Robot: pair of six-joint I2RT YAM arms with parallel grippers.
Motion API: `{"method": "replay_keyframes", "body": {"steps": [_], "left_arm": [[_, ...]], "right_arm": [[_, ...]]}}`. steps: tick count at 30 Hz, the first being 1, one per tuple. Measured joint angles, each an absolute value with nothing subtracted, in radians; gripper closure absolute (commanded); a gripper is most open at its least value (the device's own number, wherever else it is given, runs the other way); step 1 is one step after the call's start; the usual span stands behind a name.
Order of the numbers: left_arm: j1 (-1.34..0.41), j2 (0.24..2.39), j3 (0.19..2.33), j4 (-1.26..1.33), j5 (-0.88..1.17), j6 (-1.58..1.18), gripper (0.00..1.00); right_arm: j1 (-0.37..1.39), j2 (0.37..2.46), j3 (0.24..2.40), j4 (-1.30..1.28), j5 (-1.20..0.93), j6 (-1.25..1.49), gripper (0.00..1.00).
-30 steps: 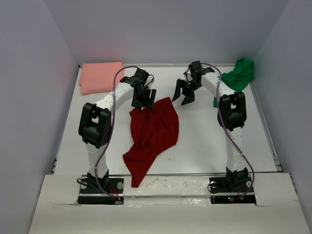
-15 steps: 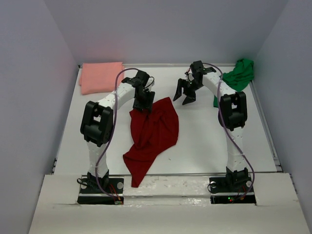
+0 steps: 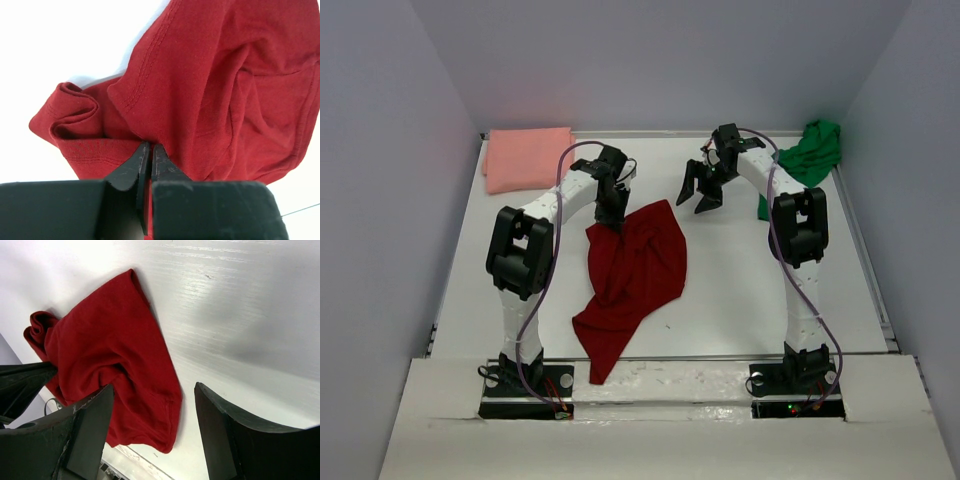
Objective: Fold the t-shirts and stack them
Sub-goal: Flatten the tshirt out
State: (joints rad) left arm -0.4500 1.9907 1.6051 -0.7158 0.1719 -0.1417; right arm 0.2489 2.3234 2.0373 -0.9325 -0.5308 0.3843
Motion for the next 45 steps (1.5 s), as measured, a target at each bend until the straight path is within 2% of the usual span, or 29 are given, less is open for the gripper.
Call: {"method": "replay_keyframes", "body": {"steps": [5, 18, 36, 38, 40, 41, 42, 43, 44, 45], "left_arm": [[-0.45, 1.991, 1.61, -0.723, 0.151, -0.144, 1.0], [-0.443, 1.986, 1.657, -0.773, 0.13, -0.151, 1.0], [-0.443, 1.973, 1.657, -0.805, 0.126, -0.161, 1.0], [-0.443, 1.973, 1.657, -0.805, 0.126, -0.162, 1.0], [-0.442, 1.973, 1.657, -0.805, 0.125, -0.163, 1.0], [-0.442, 1.973, 1.657, -0.805, 0.125, -0.163, 1.0], [-0.441, 1.973, 1.657, -0.805, 0.124, -0.162, 1.0], [-0.44, 1.973, 1.657, -0.805, 0.123, -0.163, 1.0], [-0.439, 1.973, 1.657, -0.805, 0.123, -0.162, 1.0], [-0.437, 1.973, 1.657, -0.805, 0.123, -0.162, 1.0]], "right_arm": [[0.249, 2.325, 2.038, -0.924, -0.559, 0.385, 0.29], [0.249, 2.491, 2.112, -0.776, -0.731, 0.421, 0.34], [0.272, 2.551, 2.165, -0.643, -0.822, 0.46, 0.4], [0.282, 2.553, 2.164, -0.641, -0.827, 0.461, 0.54], [0.29, 2.554, 2.163, -0.639, -0.83, 0.463, 0.64], [0.291, 2.555, 2.162, -0.64, -0.83, 0.465, 0.77], [0.295, 2.555, 2.16, -0.637, -0.831, 0.464, 0.82], [0.296, 2.555, 2.158, -0.636, -0.832, 0.469, 0.94], [0.297, 2.555, 2.156, -0.635, -0.833, 0.469, 1.0], [0.3, 2.555, 2.154, -0.635, -0.833, 0.471, 1.0]]}}
